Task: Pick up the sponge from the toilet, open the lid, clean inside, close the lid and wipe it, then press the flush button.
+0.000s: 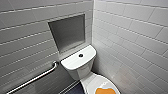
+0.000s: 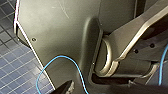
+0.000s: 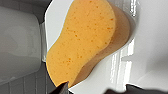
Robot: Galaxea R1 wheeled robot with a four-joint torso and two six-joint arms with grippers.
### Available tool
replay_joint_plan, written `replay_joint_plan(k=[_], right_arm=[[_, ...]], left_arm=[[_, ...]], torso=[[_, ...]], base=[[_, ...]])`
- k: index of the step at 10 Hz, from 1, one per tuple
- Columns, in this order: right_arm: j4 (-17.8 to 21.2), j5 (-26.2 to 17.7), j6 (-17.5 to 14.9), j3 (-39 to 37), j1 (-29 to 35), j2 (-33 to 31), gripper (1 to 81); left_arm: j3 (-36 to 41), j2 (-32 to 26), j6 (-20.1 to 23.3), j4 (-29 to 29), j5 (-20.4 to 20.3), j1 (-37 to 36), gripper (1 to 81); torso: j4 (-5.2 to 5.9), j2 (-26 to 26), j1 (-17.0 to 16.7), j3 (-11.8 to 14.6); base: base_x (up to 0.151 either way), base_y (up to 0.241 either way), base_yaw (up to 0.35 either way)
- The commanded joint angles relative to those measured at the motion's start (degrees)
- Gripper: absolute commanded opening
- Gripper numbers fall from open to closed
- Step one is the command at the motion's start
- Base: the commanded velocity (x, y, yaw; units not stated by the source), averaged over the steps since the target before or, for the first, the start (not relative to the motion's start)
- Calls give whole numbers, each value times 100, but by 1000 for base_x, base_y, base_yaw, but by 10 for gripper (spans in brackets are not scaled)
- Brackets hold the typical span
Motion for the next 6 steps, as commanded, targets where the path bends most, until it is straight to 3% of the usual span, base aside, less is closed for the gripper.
replay_joint_plan(k=[1, 2, 3, 4, 6], right_arm=[[19, -266, 45, 77, 597, -98, 811], [28, -266, 45, 104, 694, -107, 811], [28, -274, 45, 139, 800, -98, 811], [1, -274, 115, 165, 879, -71, 811], [2, -379, 185, 86, 975, -19, 811]], left_arm=[[35, 3, 10, -8, 450, 146, 811], [35, 3, 1, -8, 450, 146, 811], [35, 3, 9, -17, 450, 146, 811], [35, -5, 1, -17, 450, 146, 811], [35, 3, 1, -17, 450, 146, 811]], torso=[[0, -562, 363, -339], [0, -744, 472, -46], [0, -910, 579, -92], [0, -531, 332, -116], [0, -745, 466, -133]], base=[[0, 0, 0], [0, 0, 0], [0, 0, 0], [0, 0, 0], [0, 0, 0]])
